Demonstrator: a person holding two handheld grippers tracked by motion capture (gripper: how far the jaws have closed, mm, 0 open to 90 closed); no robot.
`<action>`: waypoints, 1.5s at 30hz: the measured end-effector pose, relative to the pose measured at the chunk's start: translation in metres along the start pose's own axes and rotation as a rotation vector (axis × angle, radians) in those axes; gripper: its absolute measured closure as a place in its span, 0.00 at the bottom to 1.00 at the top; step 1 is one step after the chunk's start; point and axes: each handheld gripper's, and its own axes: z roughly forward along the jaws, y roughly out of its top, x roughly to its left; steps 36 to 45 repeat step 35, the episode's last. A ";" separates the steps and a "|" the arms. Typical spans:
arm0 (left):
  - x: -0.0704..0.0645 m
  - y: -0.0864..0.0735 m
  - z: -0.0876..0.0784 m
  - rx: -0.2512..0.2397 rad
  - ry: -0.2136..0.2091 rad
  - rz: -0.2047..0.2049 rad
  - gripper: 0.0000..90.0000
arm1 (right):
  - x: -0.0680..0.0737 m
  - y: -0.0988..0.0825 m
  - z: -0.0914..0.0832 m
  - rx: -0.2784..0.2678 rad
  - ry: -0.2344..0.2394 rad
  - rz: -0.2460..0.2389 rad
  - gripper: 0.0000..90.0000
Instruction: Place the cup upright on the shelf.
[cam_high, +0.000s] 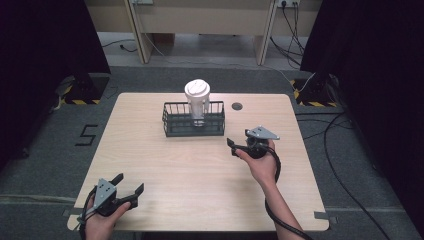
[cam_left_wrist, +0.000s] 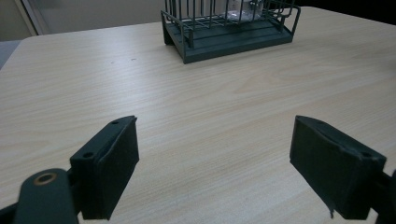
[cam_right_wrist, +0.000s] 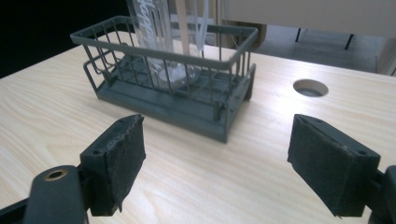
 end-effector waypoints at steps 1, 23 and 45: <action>0.000 0.000 0.000 0.000 0.000 0.000 0.17 | -0.001 -0.002 -0.002 0.004 -0.003 0.001 0.22; 0.000 0.000 0.000 0.003 0.004 0.002 0.17 | -0.021 -0.049 -0.046 0.016 -0.061 0.010 0.22; 0.000 0.000 0.000 0.003 0.004 0.002 0.17 | -0.024 -0.077 -0.077 -0.017 -0.063 0.054 0.32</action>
